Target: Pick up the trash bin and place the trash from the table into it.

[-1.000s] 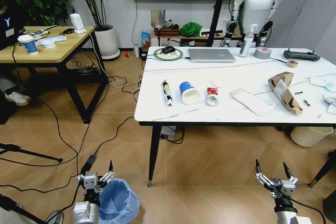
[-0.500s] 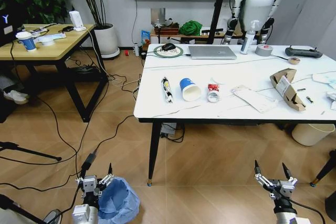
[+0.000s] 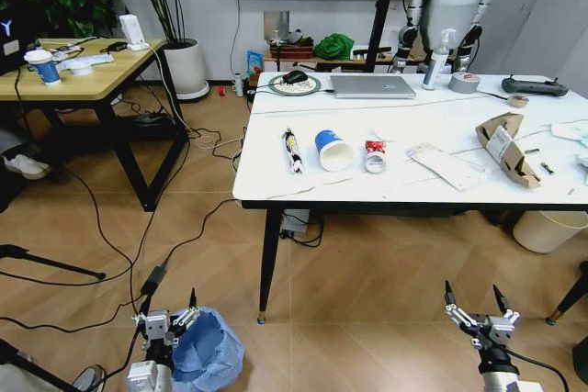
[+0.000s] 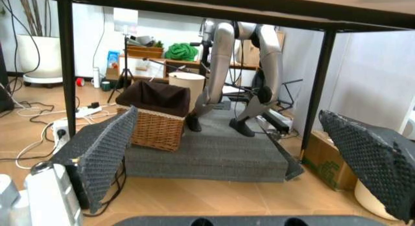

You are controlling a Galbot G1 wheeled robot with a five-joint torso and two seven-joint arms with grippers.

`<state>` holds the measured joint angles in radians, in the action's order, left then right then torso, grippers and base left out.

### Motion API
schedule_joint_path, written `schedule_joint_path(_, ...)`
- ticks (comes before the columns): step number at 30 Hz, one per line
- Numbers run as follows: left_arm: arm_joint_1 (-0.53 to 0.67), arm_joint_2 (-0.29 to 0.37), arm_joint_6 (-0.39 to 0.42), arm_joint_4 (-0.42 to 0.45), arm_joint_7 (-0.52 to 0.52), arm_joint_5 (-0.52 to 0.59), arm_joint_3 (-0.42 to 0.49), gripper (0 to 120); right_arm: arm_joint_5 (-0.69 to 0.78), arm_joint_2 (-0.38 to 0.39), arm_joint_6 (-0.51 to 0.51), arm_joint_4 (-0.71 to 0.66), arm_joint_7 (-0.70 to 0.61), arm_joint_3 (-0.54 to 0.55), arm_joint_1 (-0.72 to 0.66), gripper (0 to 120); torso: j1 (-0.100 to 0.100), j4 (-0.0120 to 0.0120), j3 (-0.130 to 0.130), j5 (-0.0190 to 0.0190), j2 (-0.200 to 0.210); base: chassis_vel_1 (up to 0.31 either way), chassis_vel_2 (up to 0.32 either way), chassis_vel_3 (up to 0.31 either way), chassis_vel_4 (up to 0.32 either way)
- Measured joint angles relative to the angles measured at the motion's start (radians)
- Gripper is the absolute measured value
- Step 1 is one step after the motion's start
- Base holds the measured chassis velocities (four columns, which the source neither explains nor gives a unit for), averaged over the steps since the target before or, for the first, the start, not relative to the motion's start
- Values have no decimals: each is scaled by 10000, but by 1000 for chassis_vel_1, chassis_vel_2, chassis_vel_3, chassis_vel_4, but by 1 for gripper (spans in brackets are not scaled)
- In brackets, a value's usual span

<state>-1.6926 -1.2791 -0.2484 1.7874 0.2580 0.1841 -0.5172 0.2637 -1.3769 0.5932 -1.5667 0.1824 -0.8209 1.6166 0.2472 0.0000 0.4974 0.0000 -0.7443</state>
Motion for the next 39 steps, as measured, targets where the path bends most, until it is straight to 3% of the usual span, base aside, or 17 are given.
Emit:
schedule_joint_path(15, -40, -11, -25, -80, -30, 0, -37, 100, -187, -182, 0, 85, 3, 151, -66, 100, -236, 0, -326, 0, 562, 0, 0, 0, 0)
schedule_joint_path(31, -17, 14, 114, -751, -71, 89, -66, 100, -318, -375, 130, 401, 36, 275, -219, 100, -511, 0, -713, -1, 1224, 0, 0, 0, 0)
schedule_joint_path(39, -8, 23, 273, -613, -46, 92, -114, 100, -406, -586, 75, 326, 37, 443, -403, 100, -631, 0, -931, 1, 1562, 0, 0, 0, 0)
